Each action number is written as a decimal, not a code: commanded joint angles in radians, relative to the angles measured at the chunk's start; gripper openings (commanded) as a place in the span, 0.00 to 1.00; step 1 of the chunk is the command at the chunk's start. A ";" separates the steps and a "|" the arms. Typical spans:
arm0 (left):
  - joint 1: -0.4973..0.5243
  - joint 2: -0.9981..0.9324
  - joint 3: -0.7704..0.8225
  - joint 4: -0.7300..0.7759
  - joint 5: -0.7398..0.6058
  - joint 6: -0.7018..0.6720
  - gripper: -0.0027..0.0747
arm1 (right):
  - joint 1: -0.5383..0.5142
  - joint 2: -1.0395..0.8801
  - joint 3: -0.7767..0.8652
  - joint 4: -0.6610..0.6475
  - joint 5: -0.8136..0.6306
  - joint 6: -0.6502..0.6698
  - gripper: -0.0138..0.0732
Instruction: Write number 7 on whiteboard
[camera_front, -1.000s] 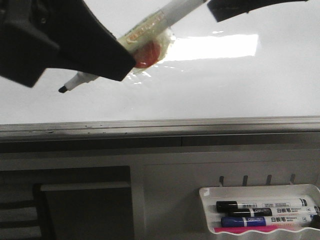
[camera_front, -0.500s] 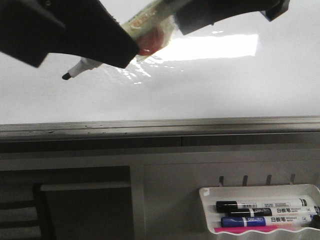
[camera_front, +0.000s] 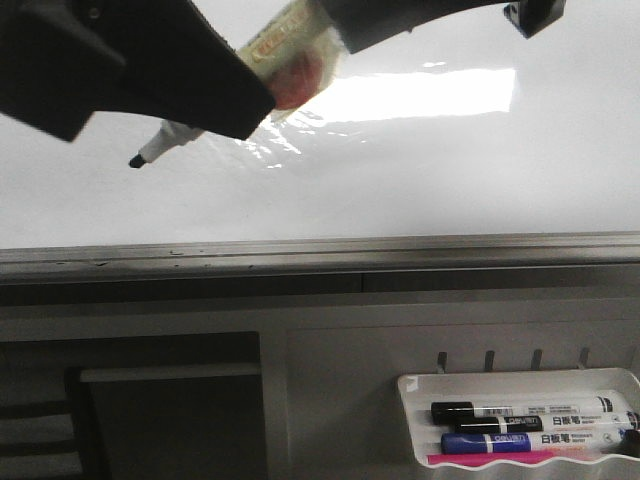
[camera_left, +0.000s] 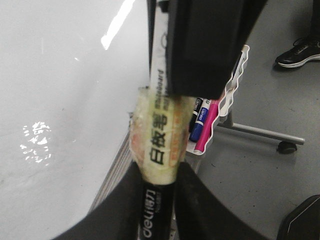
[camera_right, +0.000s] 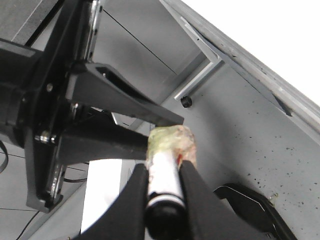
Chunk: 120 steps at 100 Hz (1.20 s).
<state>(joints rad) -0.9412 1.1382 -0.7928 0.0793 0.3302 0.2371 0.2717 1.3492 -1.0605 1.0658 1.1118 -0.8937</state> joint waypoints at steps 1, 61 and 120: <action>-0.009 -0.026 -0.038 -0.011 -0.064 -0.006 0.47 | 0.004 -0.020 -0.032 0.066 -0.019 -0.015 0.09; 0.364 -0.211 0.001 -0.195 -0.145 -0.145 0.64 | 0.004 -0.369 0.195 0.055 -0.509 -0.062 0.10; 0.671 -0.335 0.177 -0.415 -0.277 -0.145 0.64 | 0.004 -0.385 0.278 0.093 -0.757 -0.116 0.10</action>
<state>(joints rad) -0.2736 0.8128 -0.5904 -0.3199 0.1404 0.0994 0.2717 0.9457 -0.7565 1.1015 0.4024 -0.9623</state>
